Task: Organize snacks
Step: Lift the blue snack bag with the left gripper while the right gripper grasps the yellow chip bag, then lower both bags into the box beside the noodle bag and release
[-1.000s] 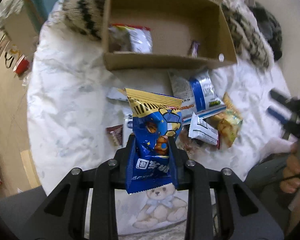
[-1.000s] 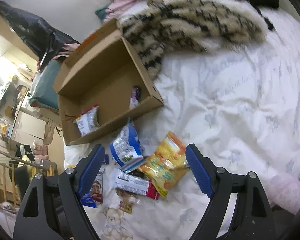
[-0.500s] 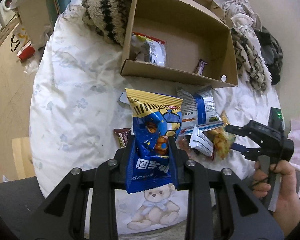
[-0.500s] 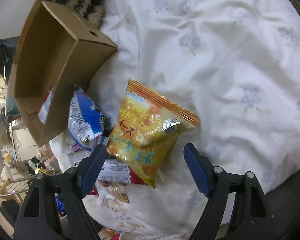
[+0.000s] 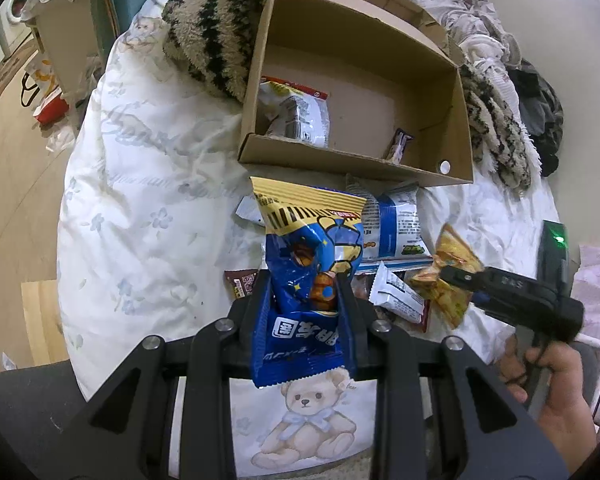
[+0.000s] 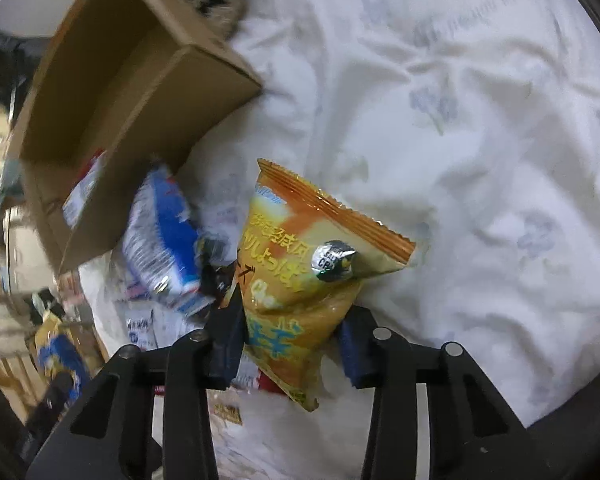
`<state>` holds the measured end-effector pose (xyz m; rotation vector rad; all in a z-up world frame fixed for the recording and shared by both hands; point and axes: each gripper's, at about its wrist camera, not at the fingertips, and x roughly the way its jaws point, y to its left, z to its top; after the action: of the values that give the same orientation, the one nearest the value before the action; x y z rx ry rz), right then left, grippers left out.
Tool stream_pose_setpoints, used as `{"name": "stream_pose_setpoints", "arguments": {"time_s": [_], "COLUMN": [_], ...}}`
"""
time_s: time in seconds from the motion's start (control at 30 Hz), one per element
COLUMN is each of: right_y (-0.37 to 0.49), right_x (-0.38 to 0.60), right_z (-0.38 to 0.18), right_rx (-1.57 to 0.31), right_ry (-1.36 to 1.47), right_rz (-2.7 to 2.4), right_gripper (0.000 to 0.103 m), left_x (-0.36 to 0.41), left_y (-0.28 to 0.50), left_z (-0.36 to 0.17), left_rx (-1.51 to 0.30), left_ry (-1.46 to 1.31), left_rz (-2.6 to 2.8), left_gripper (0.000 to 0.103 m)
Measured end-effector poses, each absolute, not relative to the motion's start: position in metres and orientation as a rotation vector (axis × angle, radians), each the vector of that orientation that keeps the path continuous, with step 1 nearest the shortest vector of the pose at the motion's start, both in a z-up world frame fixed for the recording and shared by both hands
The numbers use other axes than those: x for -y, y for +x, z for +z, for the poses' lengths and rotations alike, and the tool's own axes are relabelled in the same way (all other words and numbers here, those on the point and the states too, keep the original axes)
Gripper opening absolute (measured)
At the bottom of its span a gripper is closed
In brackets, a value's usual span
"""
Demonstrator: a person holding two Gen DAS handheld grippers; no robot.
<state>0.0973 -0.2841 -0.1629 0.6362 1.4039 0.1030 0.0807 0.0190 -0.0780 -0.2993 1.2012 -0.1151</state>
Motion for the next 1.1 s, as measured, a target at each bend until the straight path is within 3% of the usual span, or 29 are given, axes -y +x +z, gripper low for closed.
{"name": "stream_pose_setpoints", "arguments": {"time_s": [0.43,0.73,1.1], "right_y": [0.076,0.093,0.169], "right_x": [0.274,0.241,0.225], "right_z": [-0.089,-0.061,-0.023], "right_rx": [-1.149,-1.076,-0.994], "right_ry": [0.496,0.460,0.311], "right_rz": [0.221,0.381,0.438], "right_gripper": [0.041,0.041,0.041], "left_x": [-0.023,-0.033,-0.006], "left_y": [0.075,0.073,0.154], "left_z": [-0.074,-0.052,-0.019], "left_rx": [-1.138,-1.038,-0.962], "left_ry": [-0.267,-0.285,-0.236], "left_rz": [-0.067,-0.052,-0.087], "left_gripper": [0.026,0.026,0.026]}}
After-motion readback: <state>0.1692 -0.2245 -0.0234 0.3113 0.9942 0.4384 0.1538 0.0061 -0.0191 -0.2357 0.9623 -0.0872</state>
